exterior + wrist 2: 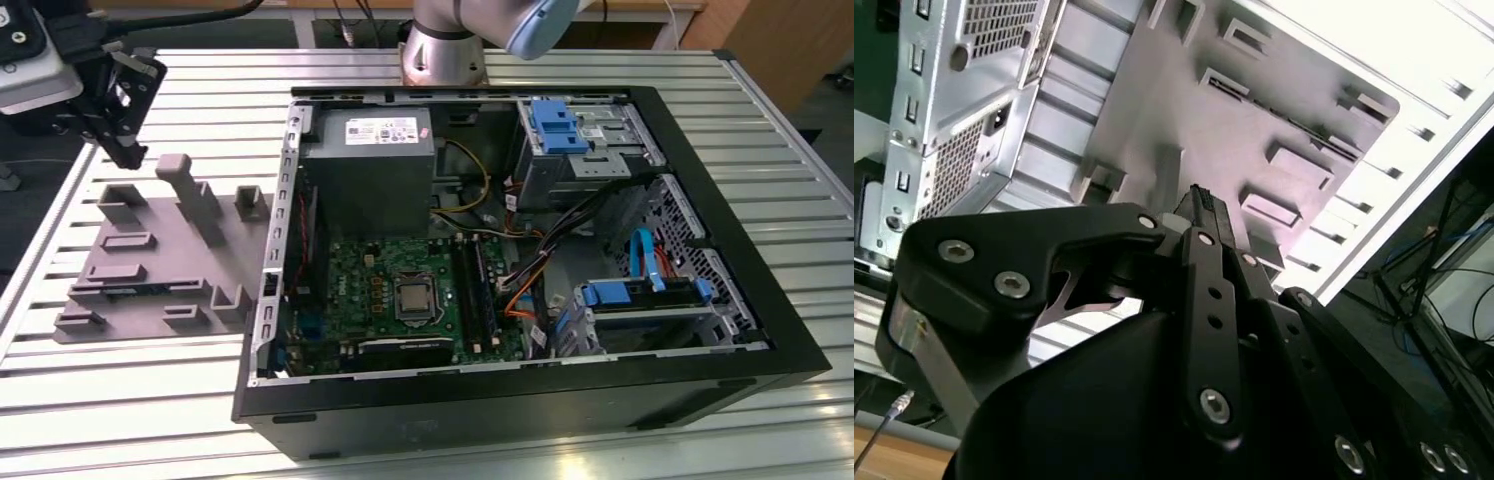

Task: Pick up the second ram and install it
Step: 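Reach for the second ram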

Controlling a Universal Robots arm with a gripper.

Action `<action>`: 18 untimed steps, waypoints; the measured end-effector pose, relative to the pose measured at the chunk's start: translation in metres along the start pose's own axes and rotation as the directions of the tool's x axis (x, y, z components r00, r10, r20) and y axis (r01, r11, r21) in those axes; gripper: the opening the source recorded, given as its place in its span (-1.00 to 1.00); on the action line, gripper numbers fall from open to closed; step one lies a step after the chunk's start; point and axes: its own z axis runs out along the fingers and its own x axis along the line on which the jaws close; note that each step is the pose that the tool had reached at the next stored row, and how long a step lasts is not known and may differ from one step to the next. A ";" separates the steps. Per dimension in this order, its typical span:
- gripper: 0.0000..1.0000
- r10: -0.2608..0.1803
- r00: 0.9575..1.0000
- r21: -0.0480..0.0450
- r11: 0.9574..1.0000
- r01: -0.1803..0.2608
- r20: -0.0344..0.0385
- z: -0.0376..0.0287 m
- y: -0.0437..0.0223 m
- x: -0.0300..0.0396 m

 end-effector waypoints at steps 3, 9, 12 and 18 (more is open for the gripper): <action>-0.79 0.000 1.000 0.000 1.000 0.000 0.000 0.0035 -0.0009 0.0044; -0.79 -0.001 1.000 0.000 1.000 0.001 0.000 0.0077 -0.0026 0.0237; -0.79 -0.001 1.000 0.000 1.000 0.001 0.000 0.0113 -0.0033 0.0293; -0.79 -0.004 1.000 0.000 1.000 0.004 0.000 0.0205 -0.0056 0.0329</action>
